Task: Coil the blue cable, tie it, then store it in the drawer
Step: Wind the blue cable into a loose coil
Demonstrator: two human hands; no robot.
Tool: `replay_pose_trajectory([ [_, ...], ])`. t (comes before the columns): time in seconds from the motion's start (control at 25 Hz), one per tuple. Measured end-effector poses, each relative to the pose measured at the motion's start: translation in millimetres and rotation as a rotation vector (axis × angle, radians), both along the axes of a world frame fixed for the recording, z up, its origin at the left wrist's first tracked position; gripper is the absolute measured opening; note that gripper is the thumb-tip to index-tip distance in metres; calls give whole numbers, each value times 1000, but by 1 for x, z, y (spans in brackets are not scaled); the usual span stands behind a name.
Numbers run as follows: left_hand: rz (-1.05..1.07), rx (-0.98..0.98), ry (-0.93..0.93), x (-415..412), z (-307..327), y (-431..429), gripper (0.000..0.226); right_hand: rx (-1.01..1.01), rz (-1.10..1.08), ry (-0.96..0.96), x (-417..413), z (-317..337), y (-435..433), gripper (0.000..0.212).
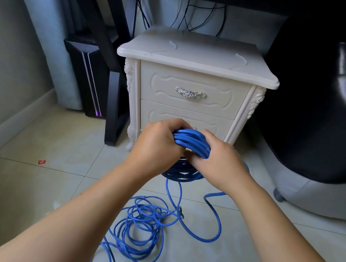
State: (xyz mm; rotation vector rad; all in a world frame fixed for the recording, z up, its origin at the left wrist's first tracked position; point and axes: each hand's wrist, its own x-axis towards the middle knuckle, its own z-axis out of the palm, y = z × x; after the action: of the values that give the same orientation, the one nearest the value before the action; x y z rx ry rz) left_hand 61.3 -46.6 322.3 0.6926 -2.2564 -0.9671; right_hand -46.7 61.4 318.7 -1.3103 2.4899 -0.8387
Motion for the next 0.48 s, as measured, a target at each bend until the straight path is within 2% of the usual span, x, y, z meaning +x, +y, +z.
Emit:
replay_pose_trajectory([
  [0.08, -83, 7, 12, -1, -1, 1, 37, -120, -50, -75, -4, -10, -3, 7],
  [0.16, -100, 165, 49, -1, -1, -2, 60, -314, -226, -268, -10, -15, -6, 8],
  [0.2, -34, 284, 75, -2, -2, -4, 60, -429, -338, -381, -15, -14, -7, 13],
  [0.24, 54, 383, 81, -2, -3, -5, 48, -541, -438, -487, -21, -13, -7, 16],
  [0.28, 97, 483, 28, -1, -4, -5, 32, -646, -513, -593, -27, -11, -7, 18],
  [0.32, 55, 608, -94, 0, -5, -3, 28, -734, -563, -692, -33, -10, -6, 17],
  [0.4, -234, 920, -411, 0, -11, 11, 49, -872, -616, -851, -38, -9, -6, 8],
  [0.44, -339, 1050, -507, -2, -17, 19, 58, -921, -621, -917, -38, -9, -5, 8],
  [0.48, -349, 1154, -518, -5, -24, 27, 61, -956, -612, -988, -37, -8, -4, 8],
])
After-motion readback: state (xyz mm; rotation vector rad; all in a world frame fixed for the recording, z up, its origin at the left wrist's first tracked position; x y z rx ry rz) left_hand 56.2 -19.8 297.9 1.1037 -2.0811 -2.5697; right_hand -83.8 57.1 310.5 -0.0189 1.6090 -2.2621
